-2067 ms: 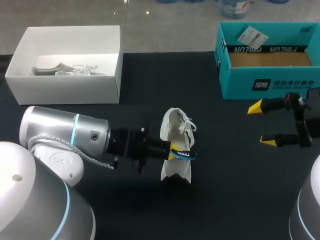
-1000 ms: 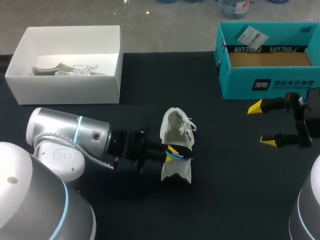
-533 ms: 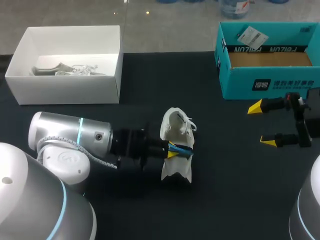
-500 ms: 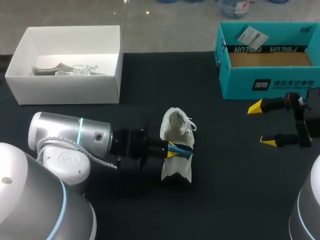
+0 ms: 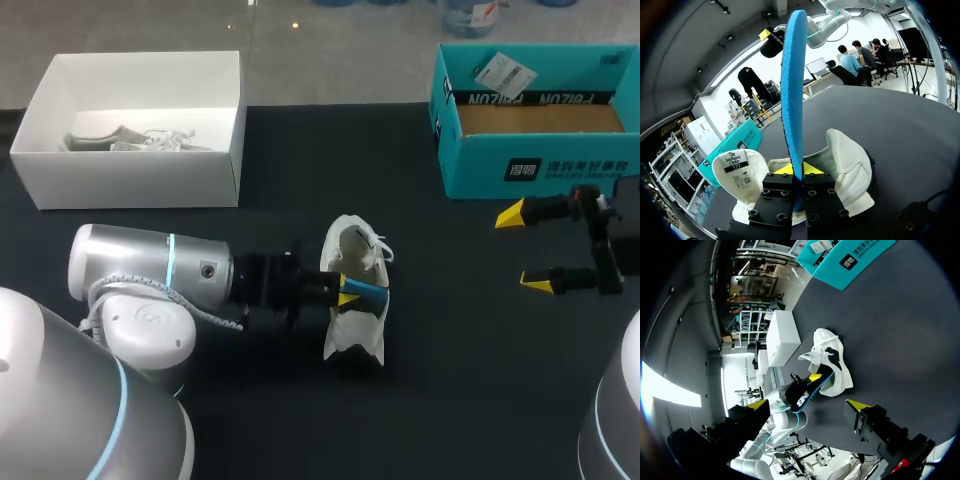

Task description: Take the shoe out of the shoebox, open the shoe tongue, remove and reinsert the insole, then place the shoe into the shoebox

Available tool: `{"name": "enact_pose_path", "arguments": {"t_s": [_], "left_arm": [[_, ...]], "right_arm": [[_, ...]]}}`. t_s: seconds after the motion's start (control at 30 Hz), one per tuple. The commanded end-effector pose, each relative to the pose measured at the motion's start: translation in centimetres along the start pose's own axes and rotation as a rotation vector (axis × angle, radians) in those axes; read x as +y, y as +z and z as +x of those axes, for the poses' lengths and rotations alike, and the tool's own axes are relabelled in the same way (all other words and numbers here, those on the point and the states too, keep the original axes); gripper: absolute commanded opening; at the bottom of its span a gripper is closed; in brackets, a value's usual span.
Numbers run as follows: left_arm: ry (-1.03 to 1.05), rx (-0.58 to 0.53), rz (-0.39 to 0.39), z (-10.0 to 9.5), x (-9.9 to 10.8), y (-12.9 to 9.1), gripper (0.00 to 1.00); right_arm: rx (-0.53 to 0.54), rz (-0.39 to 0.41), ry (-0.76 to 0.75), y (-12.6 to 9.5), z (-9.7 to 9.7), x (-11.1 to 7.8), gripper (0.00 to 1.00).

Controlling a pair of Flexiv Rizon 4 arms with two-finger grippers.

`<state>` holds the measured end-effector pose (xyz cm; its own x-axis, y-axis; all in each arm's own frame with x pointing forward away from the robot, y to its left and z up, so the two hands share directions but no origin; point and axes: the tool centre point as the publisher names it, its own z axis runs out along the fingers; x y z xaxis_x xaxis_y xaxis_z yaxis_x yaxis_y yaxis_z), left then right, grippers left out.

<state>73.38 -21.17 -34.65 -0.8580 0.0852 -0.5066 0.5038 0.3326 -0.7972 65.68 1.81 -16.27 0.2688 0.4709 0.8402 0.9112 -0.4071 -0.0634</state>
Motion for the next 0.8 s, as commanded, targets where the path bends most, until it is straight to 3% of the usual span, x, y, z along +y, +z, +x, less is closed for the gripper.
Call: {"name": "enact_pose_path", "arguments": {"t_s": [0.03, 0.1, 0.13, 0.2, 0.23, 0.63, 0.67, 0.7, 0.8], "left_arm": [[-0.003, 0.005, -0.008, -0.2, -0.2, 0.1, 0.00], [0.000, 0.009, -0.011, -0.3, -0.4, -0.5, 0.00], [0.001, 0.010, -0.011, -0.3, -0.5, -0.6, 0.07], [0.014, 0.015, -0.013, -0.2, -0.8, -1.0, 0.36], [0.015, 0.017, -0.012, -0.2, -1.0, -1.1, 0.37], [0.073, 0.052, 0.056, 0.2, -4.2, -1.8, 0.25], [0.078, 0.061, 0.058, 0.3, -4.4, -1.8, 0.22], [0.075, 0.070, 0.061, 0.4, -4.5, -1.7, 0.01], [0.092, 0.103, 0.046, 0.8, -4.1, -1.4, 0.00]], "right_arm": [[-0.001, -0.014, 0.002, -0.5, -0.2, -0.9, 1.00], [-0.001, -0.014, 0.002, -0.5, -0.2, -0.9, 1.00], [-0.001, -0.014, 0.002, -0.5, -0.2, -0.9, 1.00], [-0.001, -0.014, 0.002, -0.5, -0.2, -0.9, 1.00], [-0.001, -0.014, 0.002, -0.5, -0.2, -0.9, 1.00], [-0.001, -0.014, 0.002, -0.5, -0.2, -0.9, 1.00], [-0.001, -0.014, 0.002, -0.5, -0.2, -0.9, 1.00], [-0.001, -0.014, 0.002, -0.5, -0.2, -0.9, 1.00], [-0.001, -0.014, 0.002, -0.5, -0.2, -0.9, 1.00]]}}
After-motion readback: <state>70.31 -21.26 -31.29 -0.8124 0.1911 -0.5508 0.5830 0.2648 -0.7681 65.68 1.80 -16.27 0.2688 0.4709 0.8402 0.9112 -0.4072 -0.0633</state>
